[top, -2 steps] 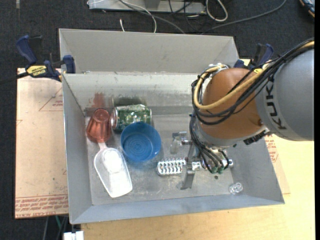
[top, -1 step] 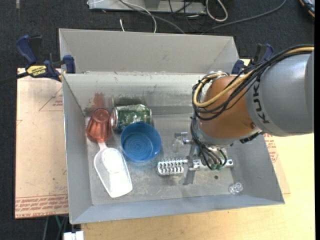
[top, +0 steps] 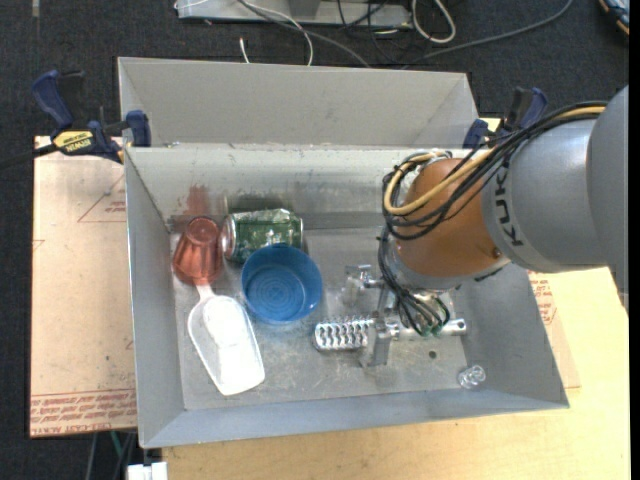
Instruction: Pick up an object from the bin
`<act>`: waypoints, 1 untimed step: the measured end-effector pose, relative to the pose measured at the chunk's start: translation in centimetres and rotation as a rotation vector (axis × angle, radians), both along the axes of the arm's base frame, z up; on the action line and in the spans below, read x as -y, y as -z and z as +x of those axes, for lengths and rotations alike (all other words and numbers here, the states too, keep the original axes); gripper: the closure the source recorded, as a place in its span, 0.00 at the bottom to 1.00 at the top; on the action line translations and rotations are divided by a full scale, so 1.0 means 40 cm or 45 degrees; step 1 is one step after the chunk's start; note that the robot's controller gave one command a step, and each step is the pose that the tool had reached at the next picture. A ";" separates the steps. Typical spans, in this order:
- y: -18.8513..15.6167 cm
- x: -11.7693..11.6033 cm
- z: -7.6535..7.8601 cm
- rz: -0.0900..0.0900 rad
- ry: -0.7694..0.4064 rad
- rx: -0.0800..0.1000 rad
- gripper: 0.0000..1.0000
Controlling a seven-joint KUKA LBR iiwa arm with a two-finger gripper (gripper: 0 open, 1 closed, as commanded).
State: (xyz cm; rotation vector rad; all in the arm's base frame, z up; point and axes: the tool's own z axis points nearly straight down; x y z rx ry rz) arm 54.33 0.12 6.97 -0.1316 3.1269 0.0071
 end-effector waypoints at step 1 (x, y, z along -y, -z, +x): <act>-0.002 -0.017 -0.019 -0.002 0.023 -0.004 0.00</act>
Offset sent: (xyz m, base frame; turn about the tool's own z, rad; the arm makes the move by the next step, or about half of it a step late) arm -0.0008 0.0010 0.0006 0.0010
